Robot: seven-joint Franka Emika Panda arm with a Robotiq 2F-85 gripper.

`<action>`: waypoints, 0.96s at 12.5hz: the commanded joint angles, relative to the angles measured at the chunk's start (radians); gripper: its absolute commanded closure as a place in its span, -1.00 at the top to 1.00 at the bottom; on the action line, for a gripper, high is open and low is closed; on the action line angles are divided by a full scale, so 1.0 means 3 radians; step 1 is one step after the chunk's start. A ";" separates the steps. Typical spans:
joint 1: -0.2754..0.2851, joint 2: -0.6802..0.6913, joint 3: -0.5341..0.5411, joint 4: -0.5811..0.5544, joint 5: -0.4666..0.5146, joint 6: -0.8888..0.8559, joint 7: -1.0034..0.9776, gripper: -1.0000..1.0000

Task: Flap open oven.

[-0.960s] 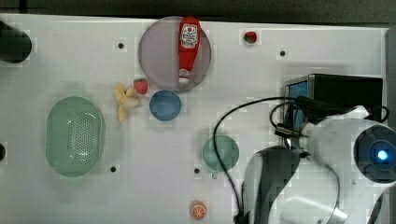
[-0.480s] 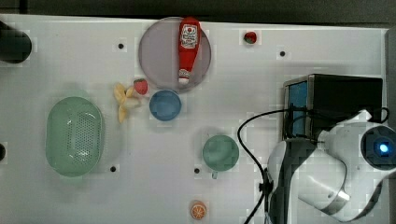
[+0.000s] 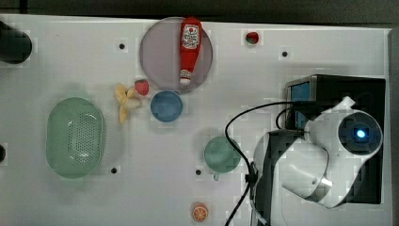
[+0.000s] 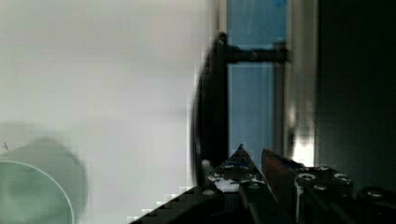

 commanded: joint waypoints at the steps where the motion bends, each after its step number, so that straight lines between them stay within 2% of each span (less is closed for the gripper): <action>1: 0.0032 0.0043 0.0008 -0.0008 -0.0006 0.0014 -0.0075 -0.65; 3: 0.0076 0.0043 0.0011 -0.0021 -0.0124 0.0013 0.0094 -0.65; 6: 0.0213 0.0044 0.0057 -0.0061 -0.0631 0.0008 0.0480 -0.65; 9: 0.0342 0.0045 0.0183 -0.0164 -0.0921 0.0009 0.1080 -0.65; 12: 0.0449 0.0129 0.0375 -0.0230 -0.1369 -0.0001 0.1630 -0.65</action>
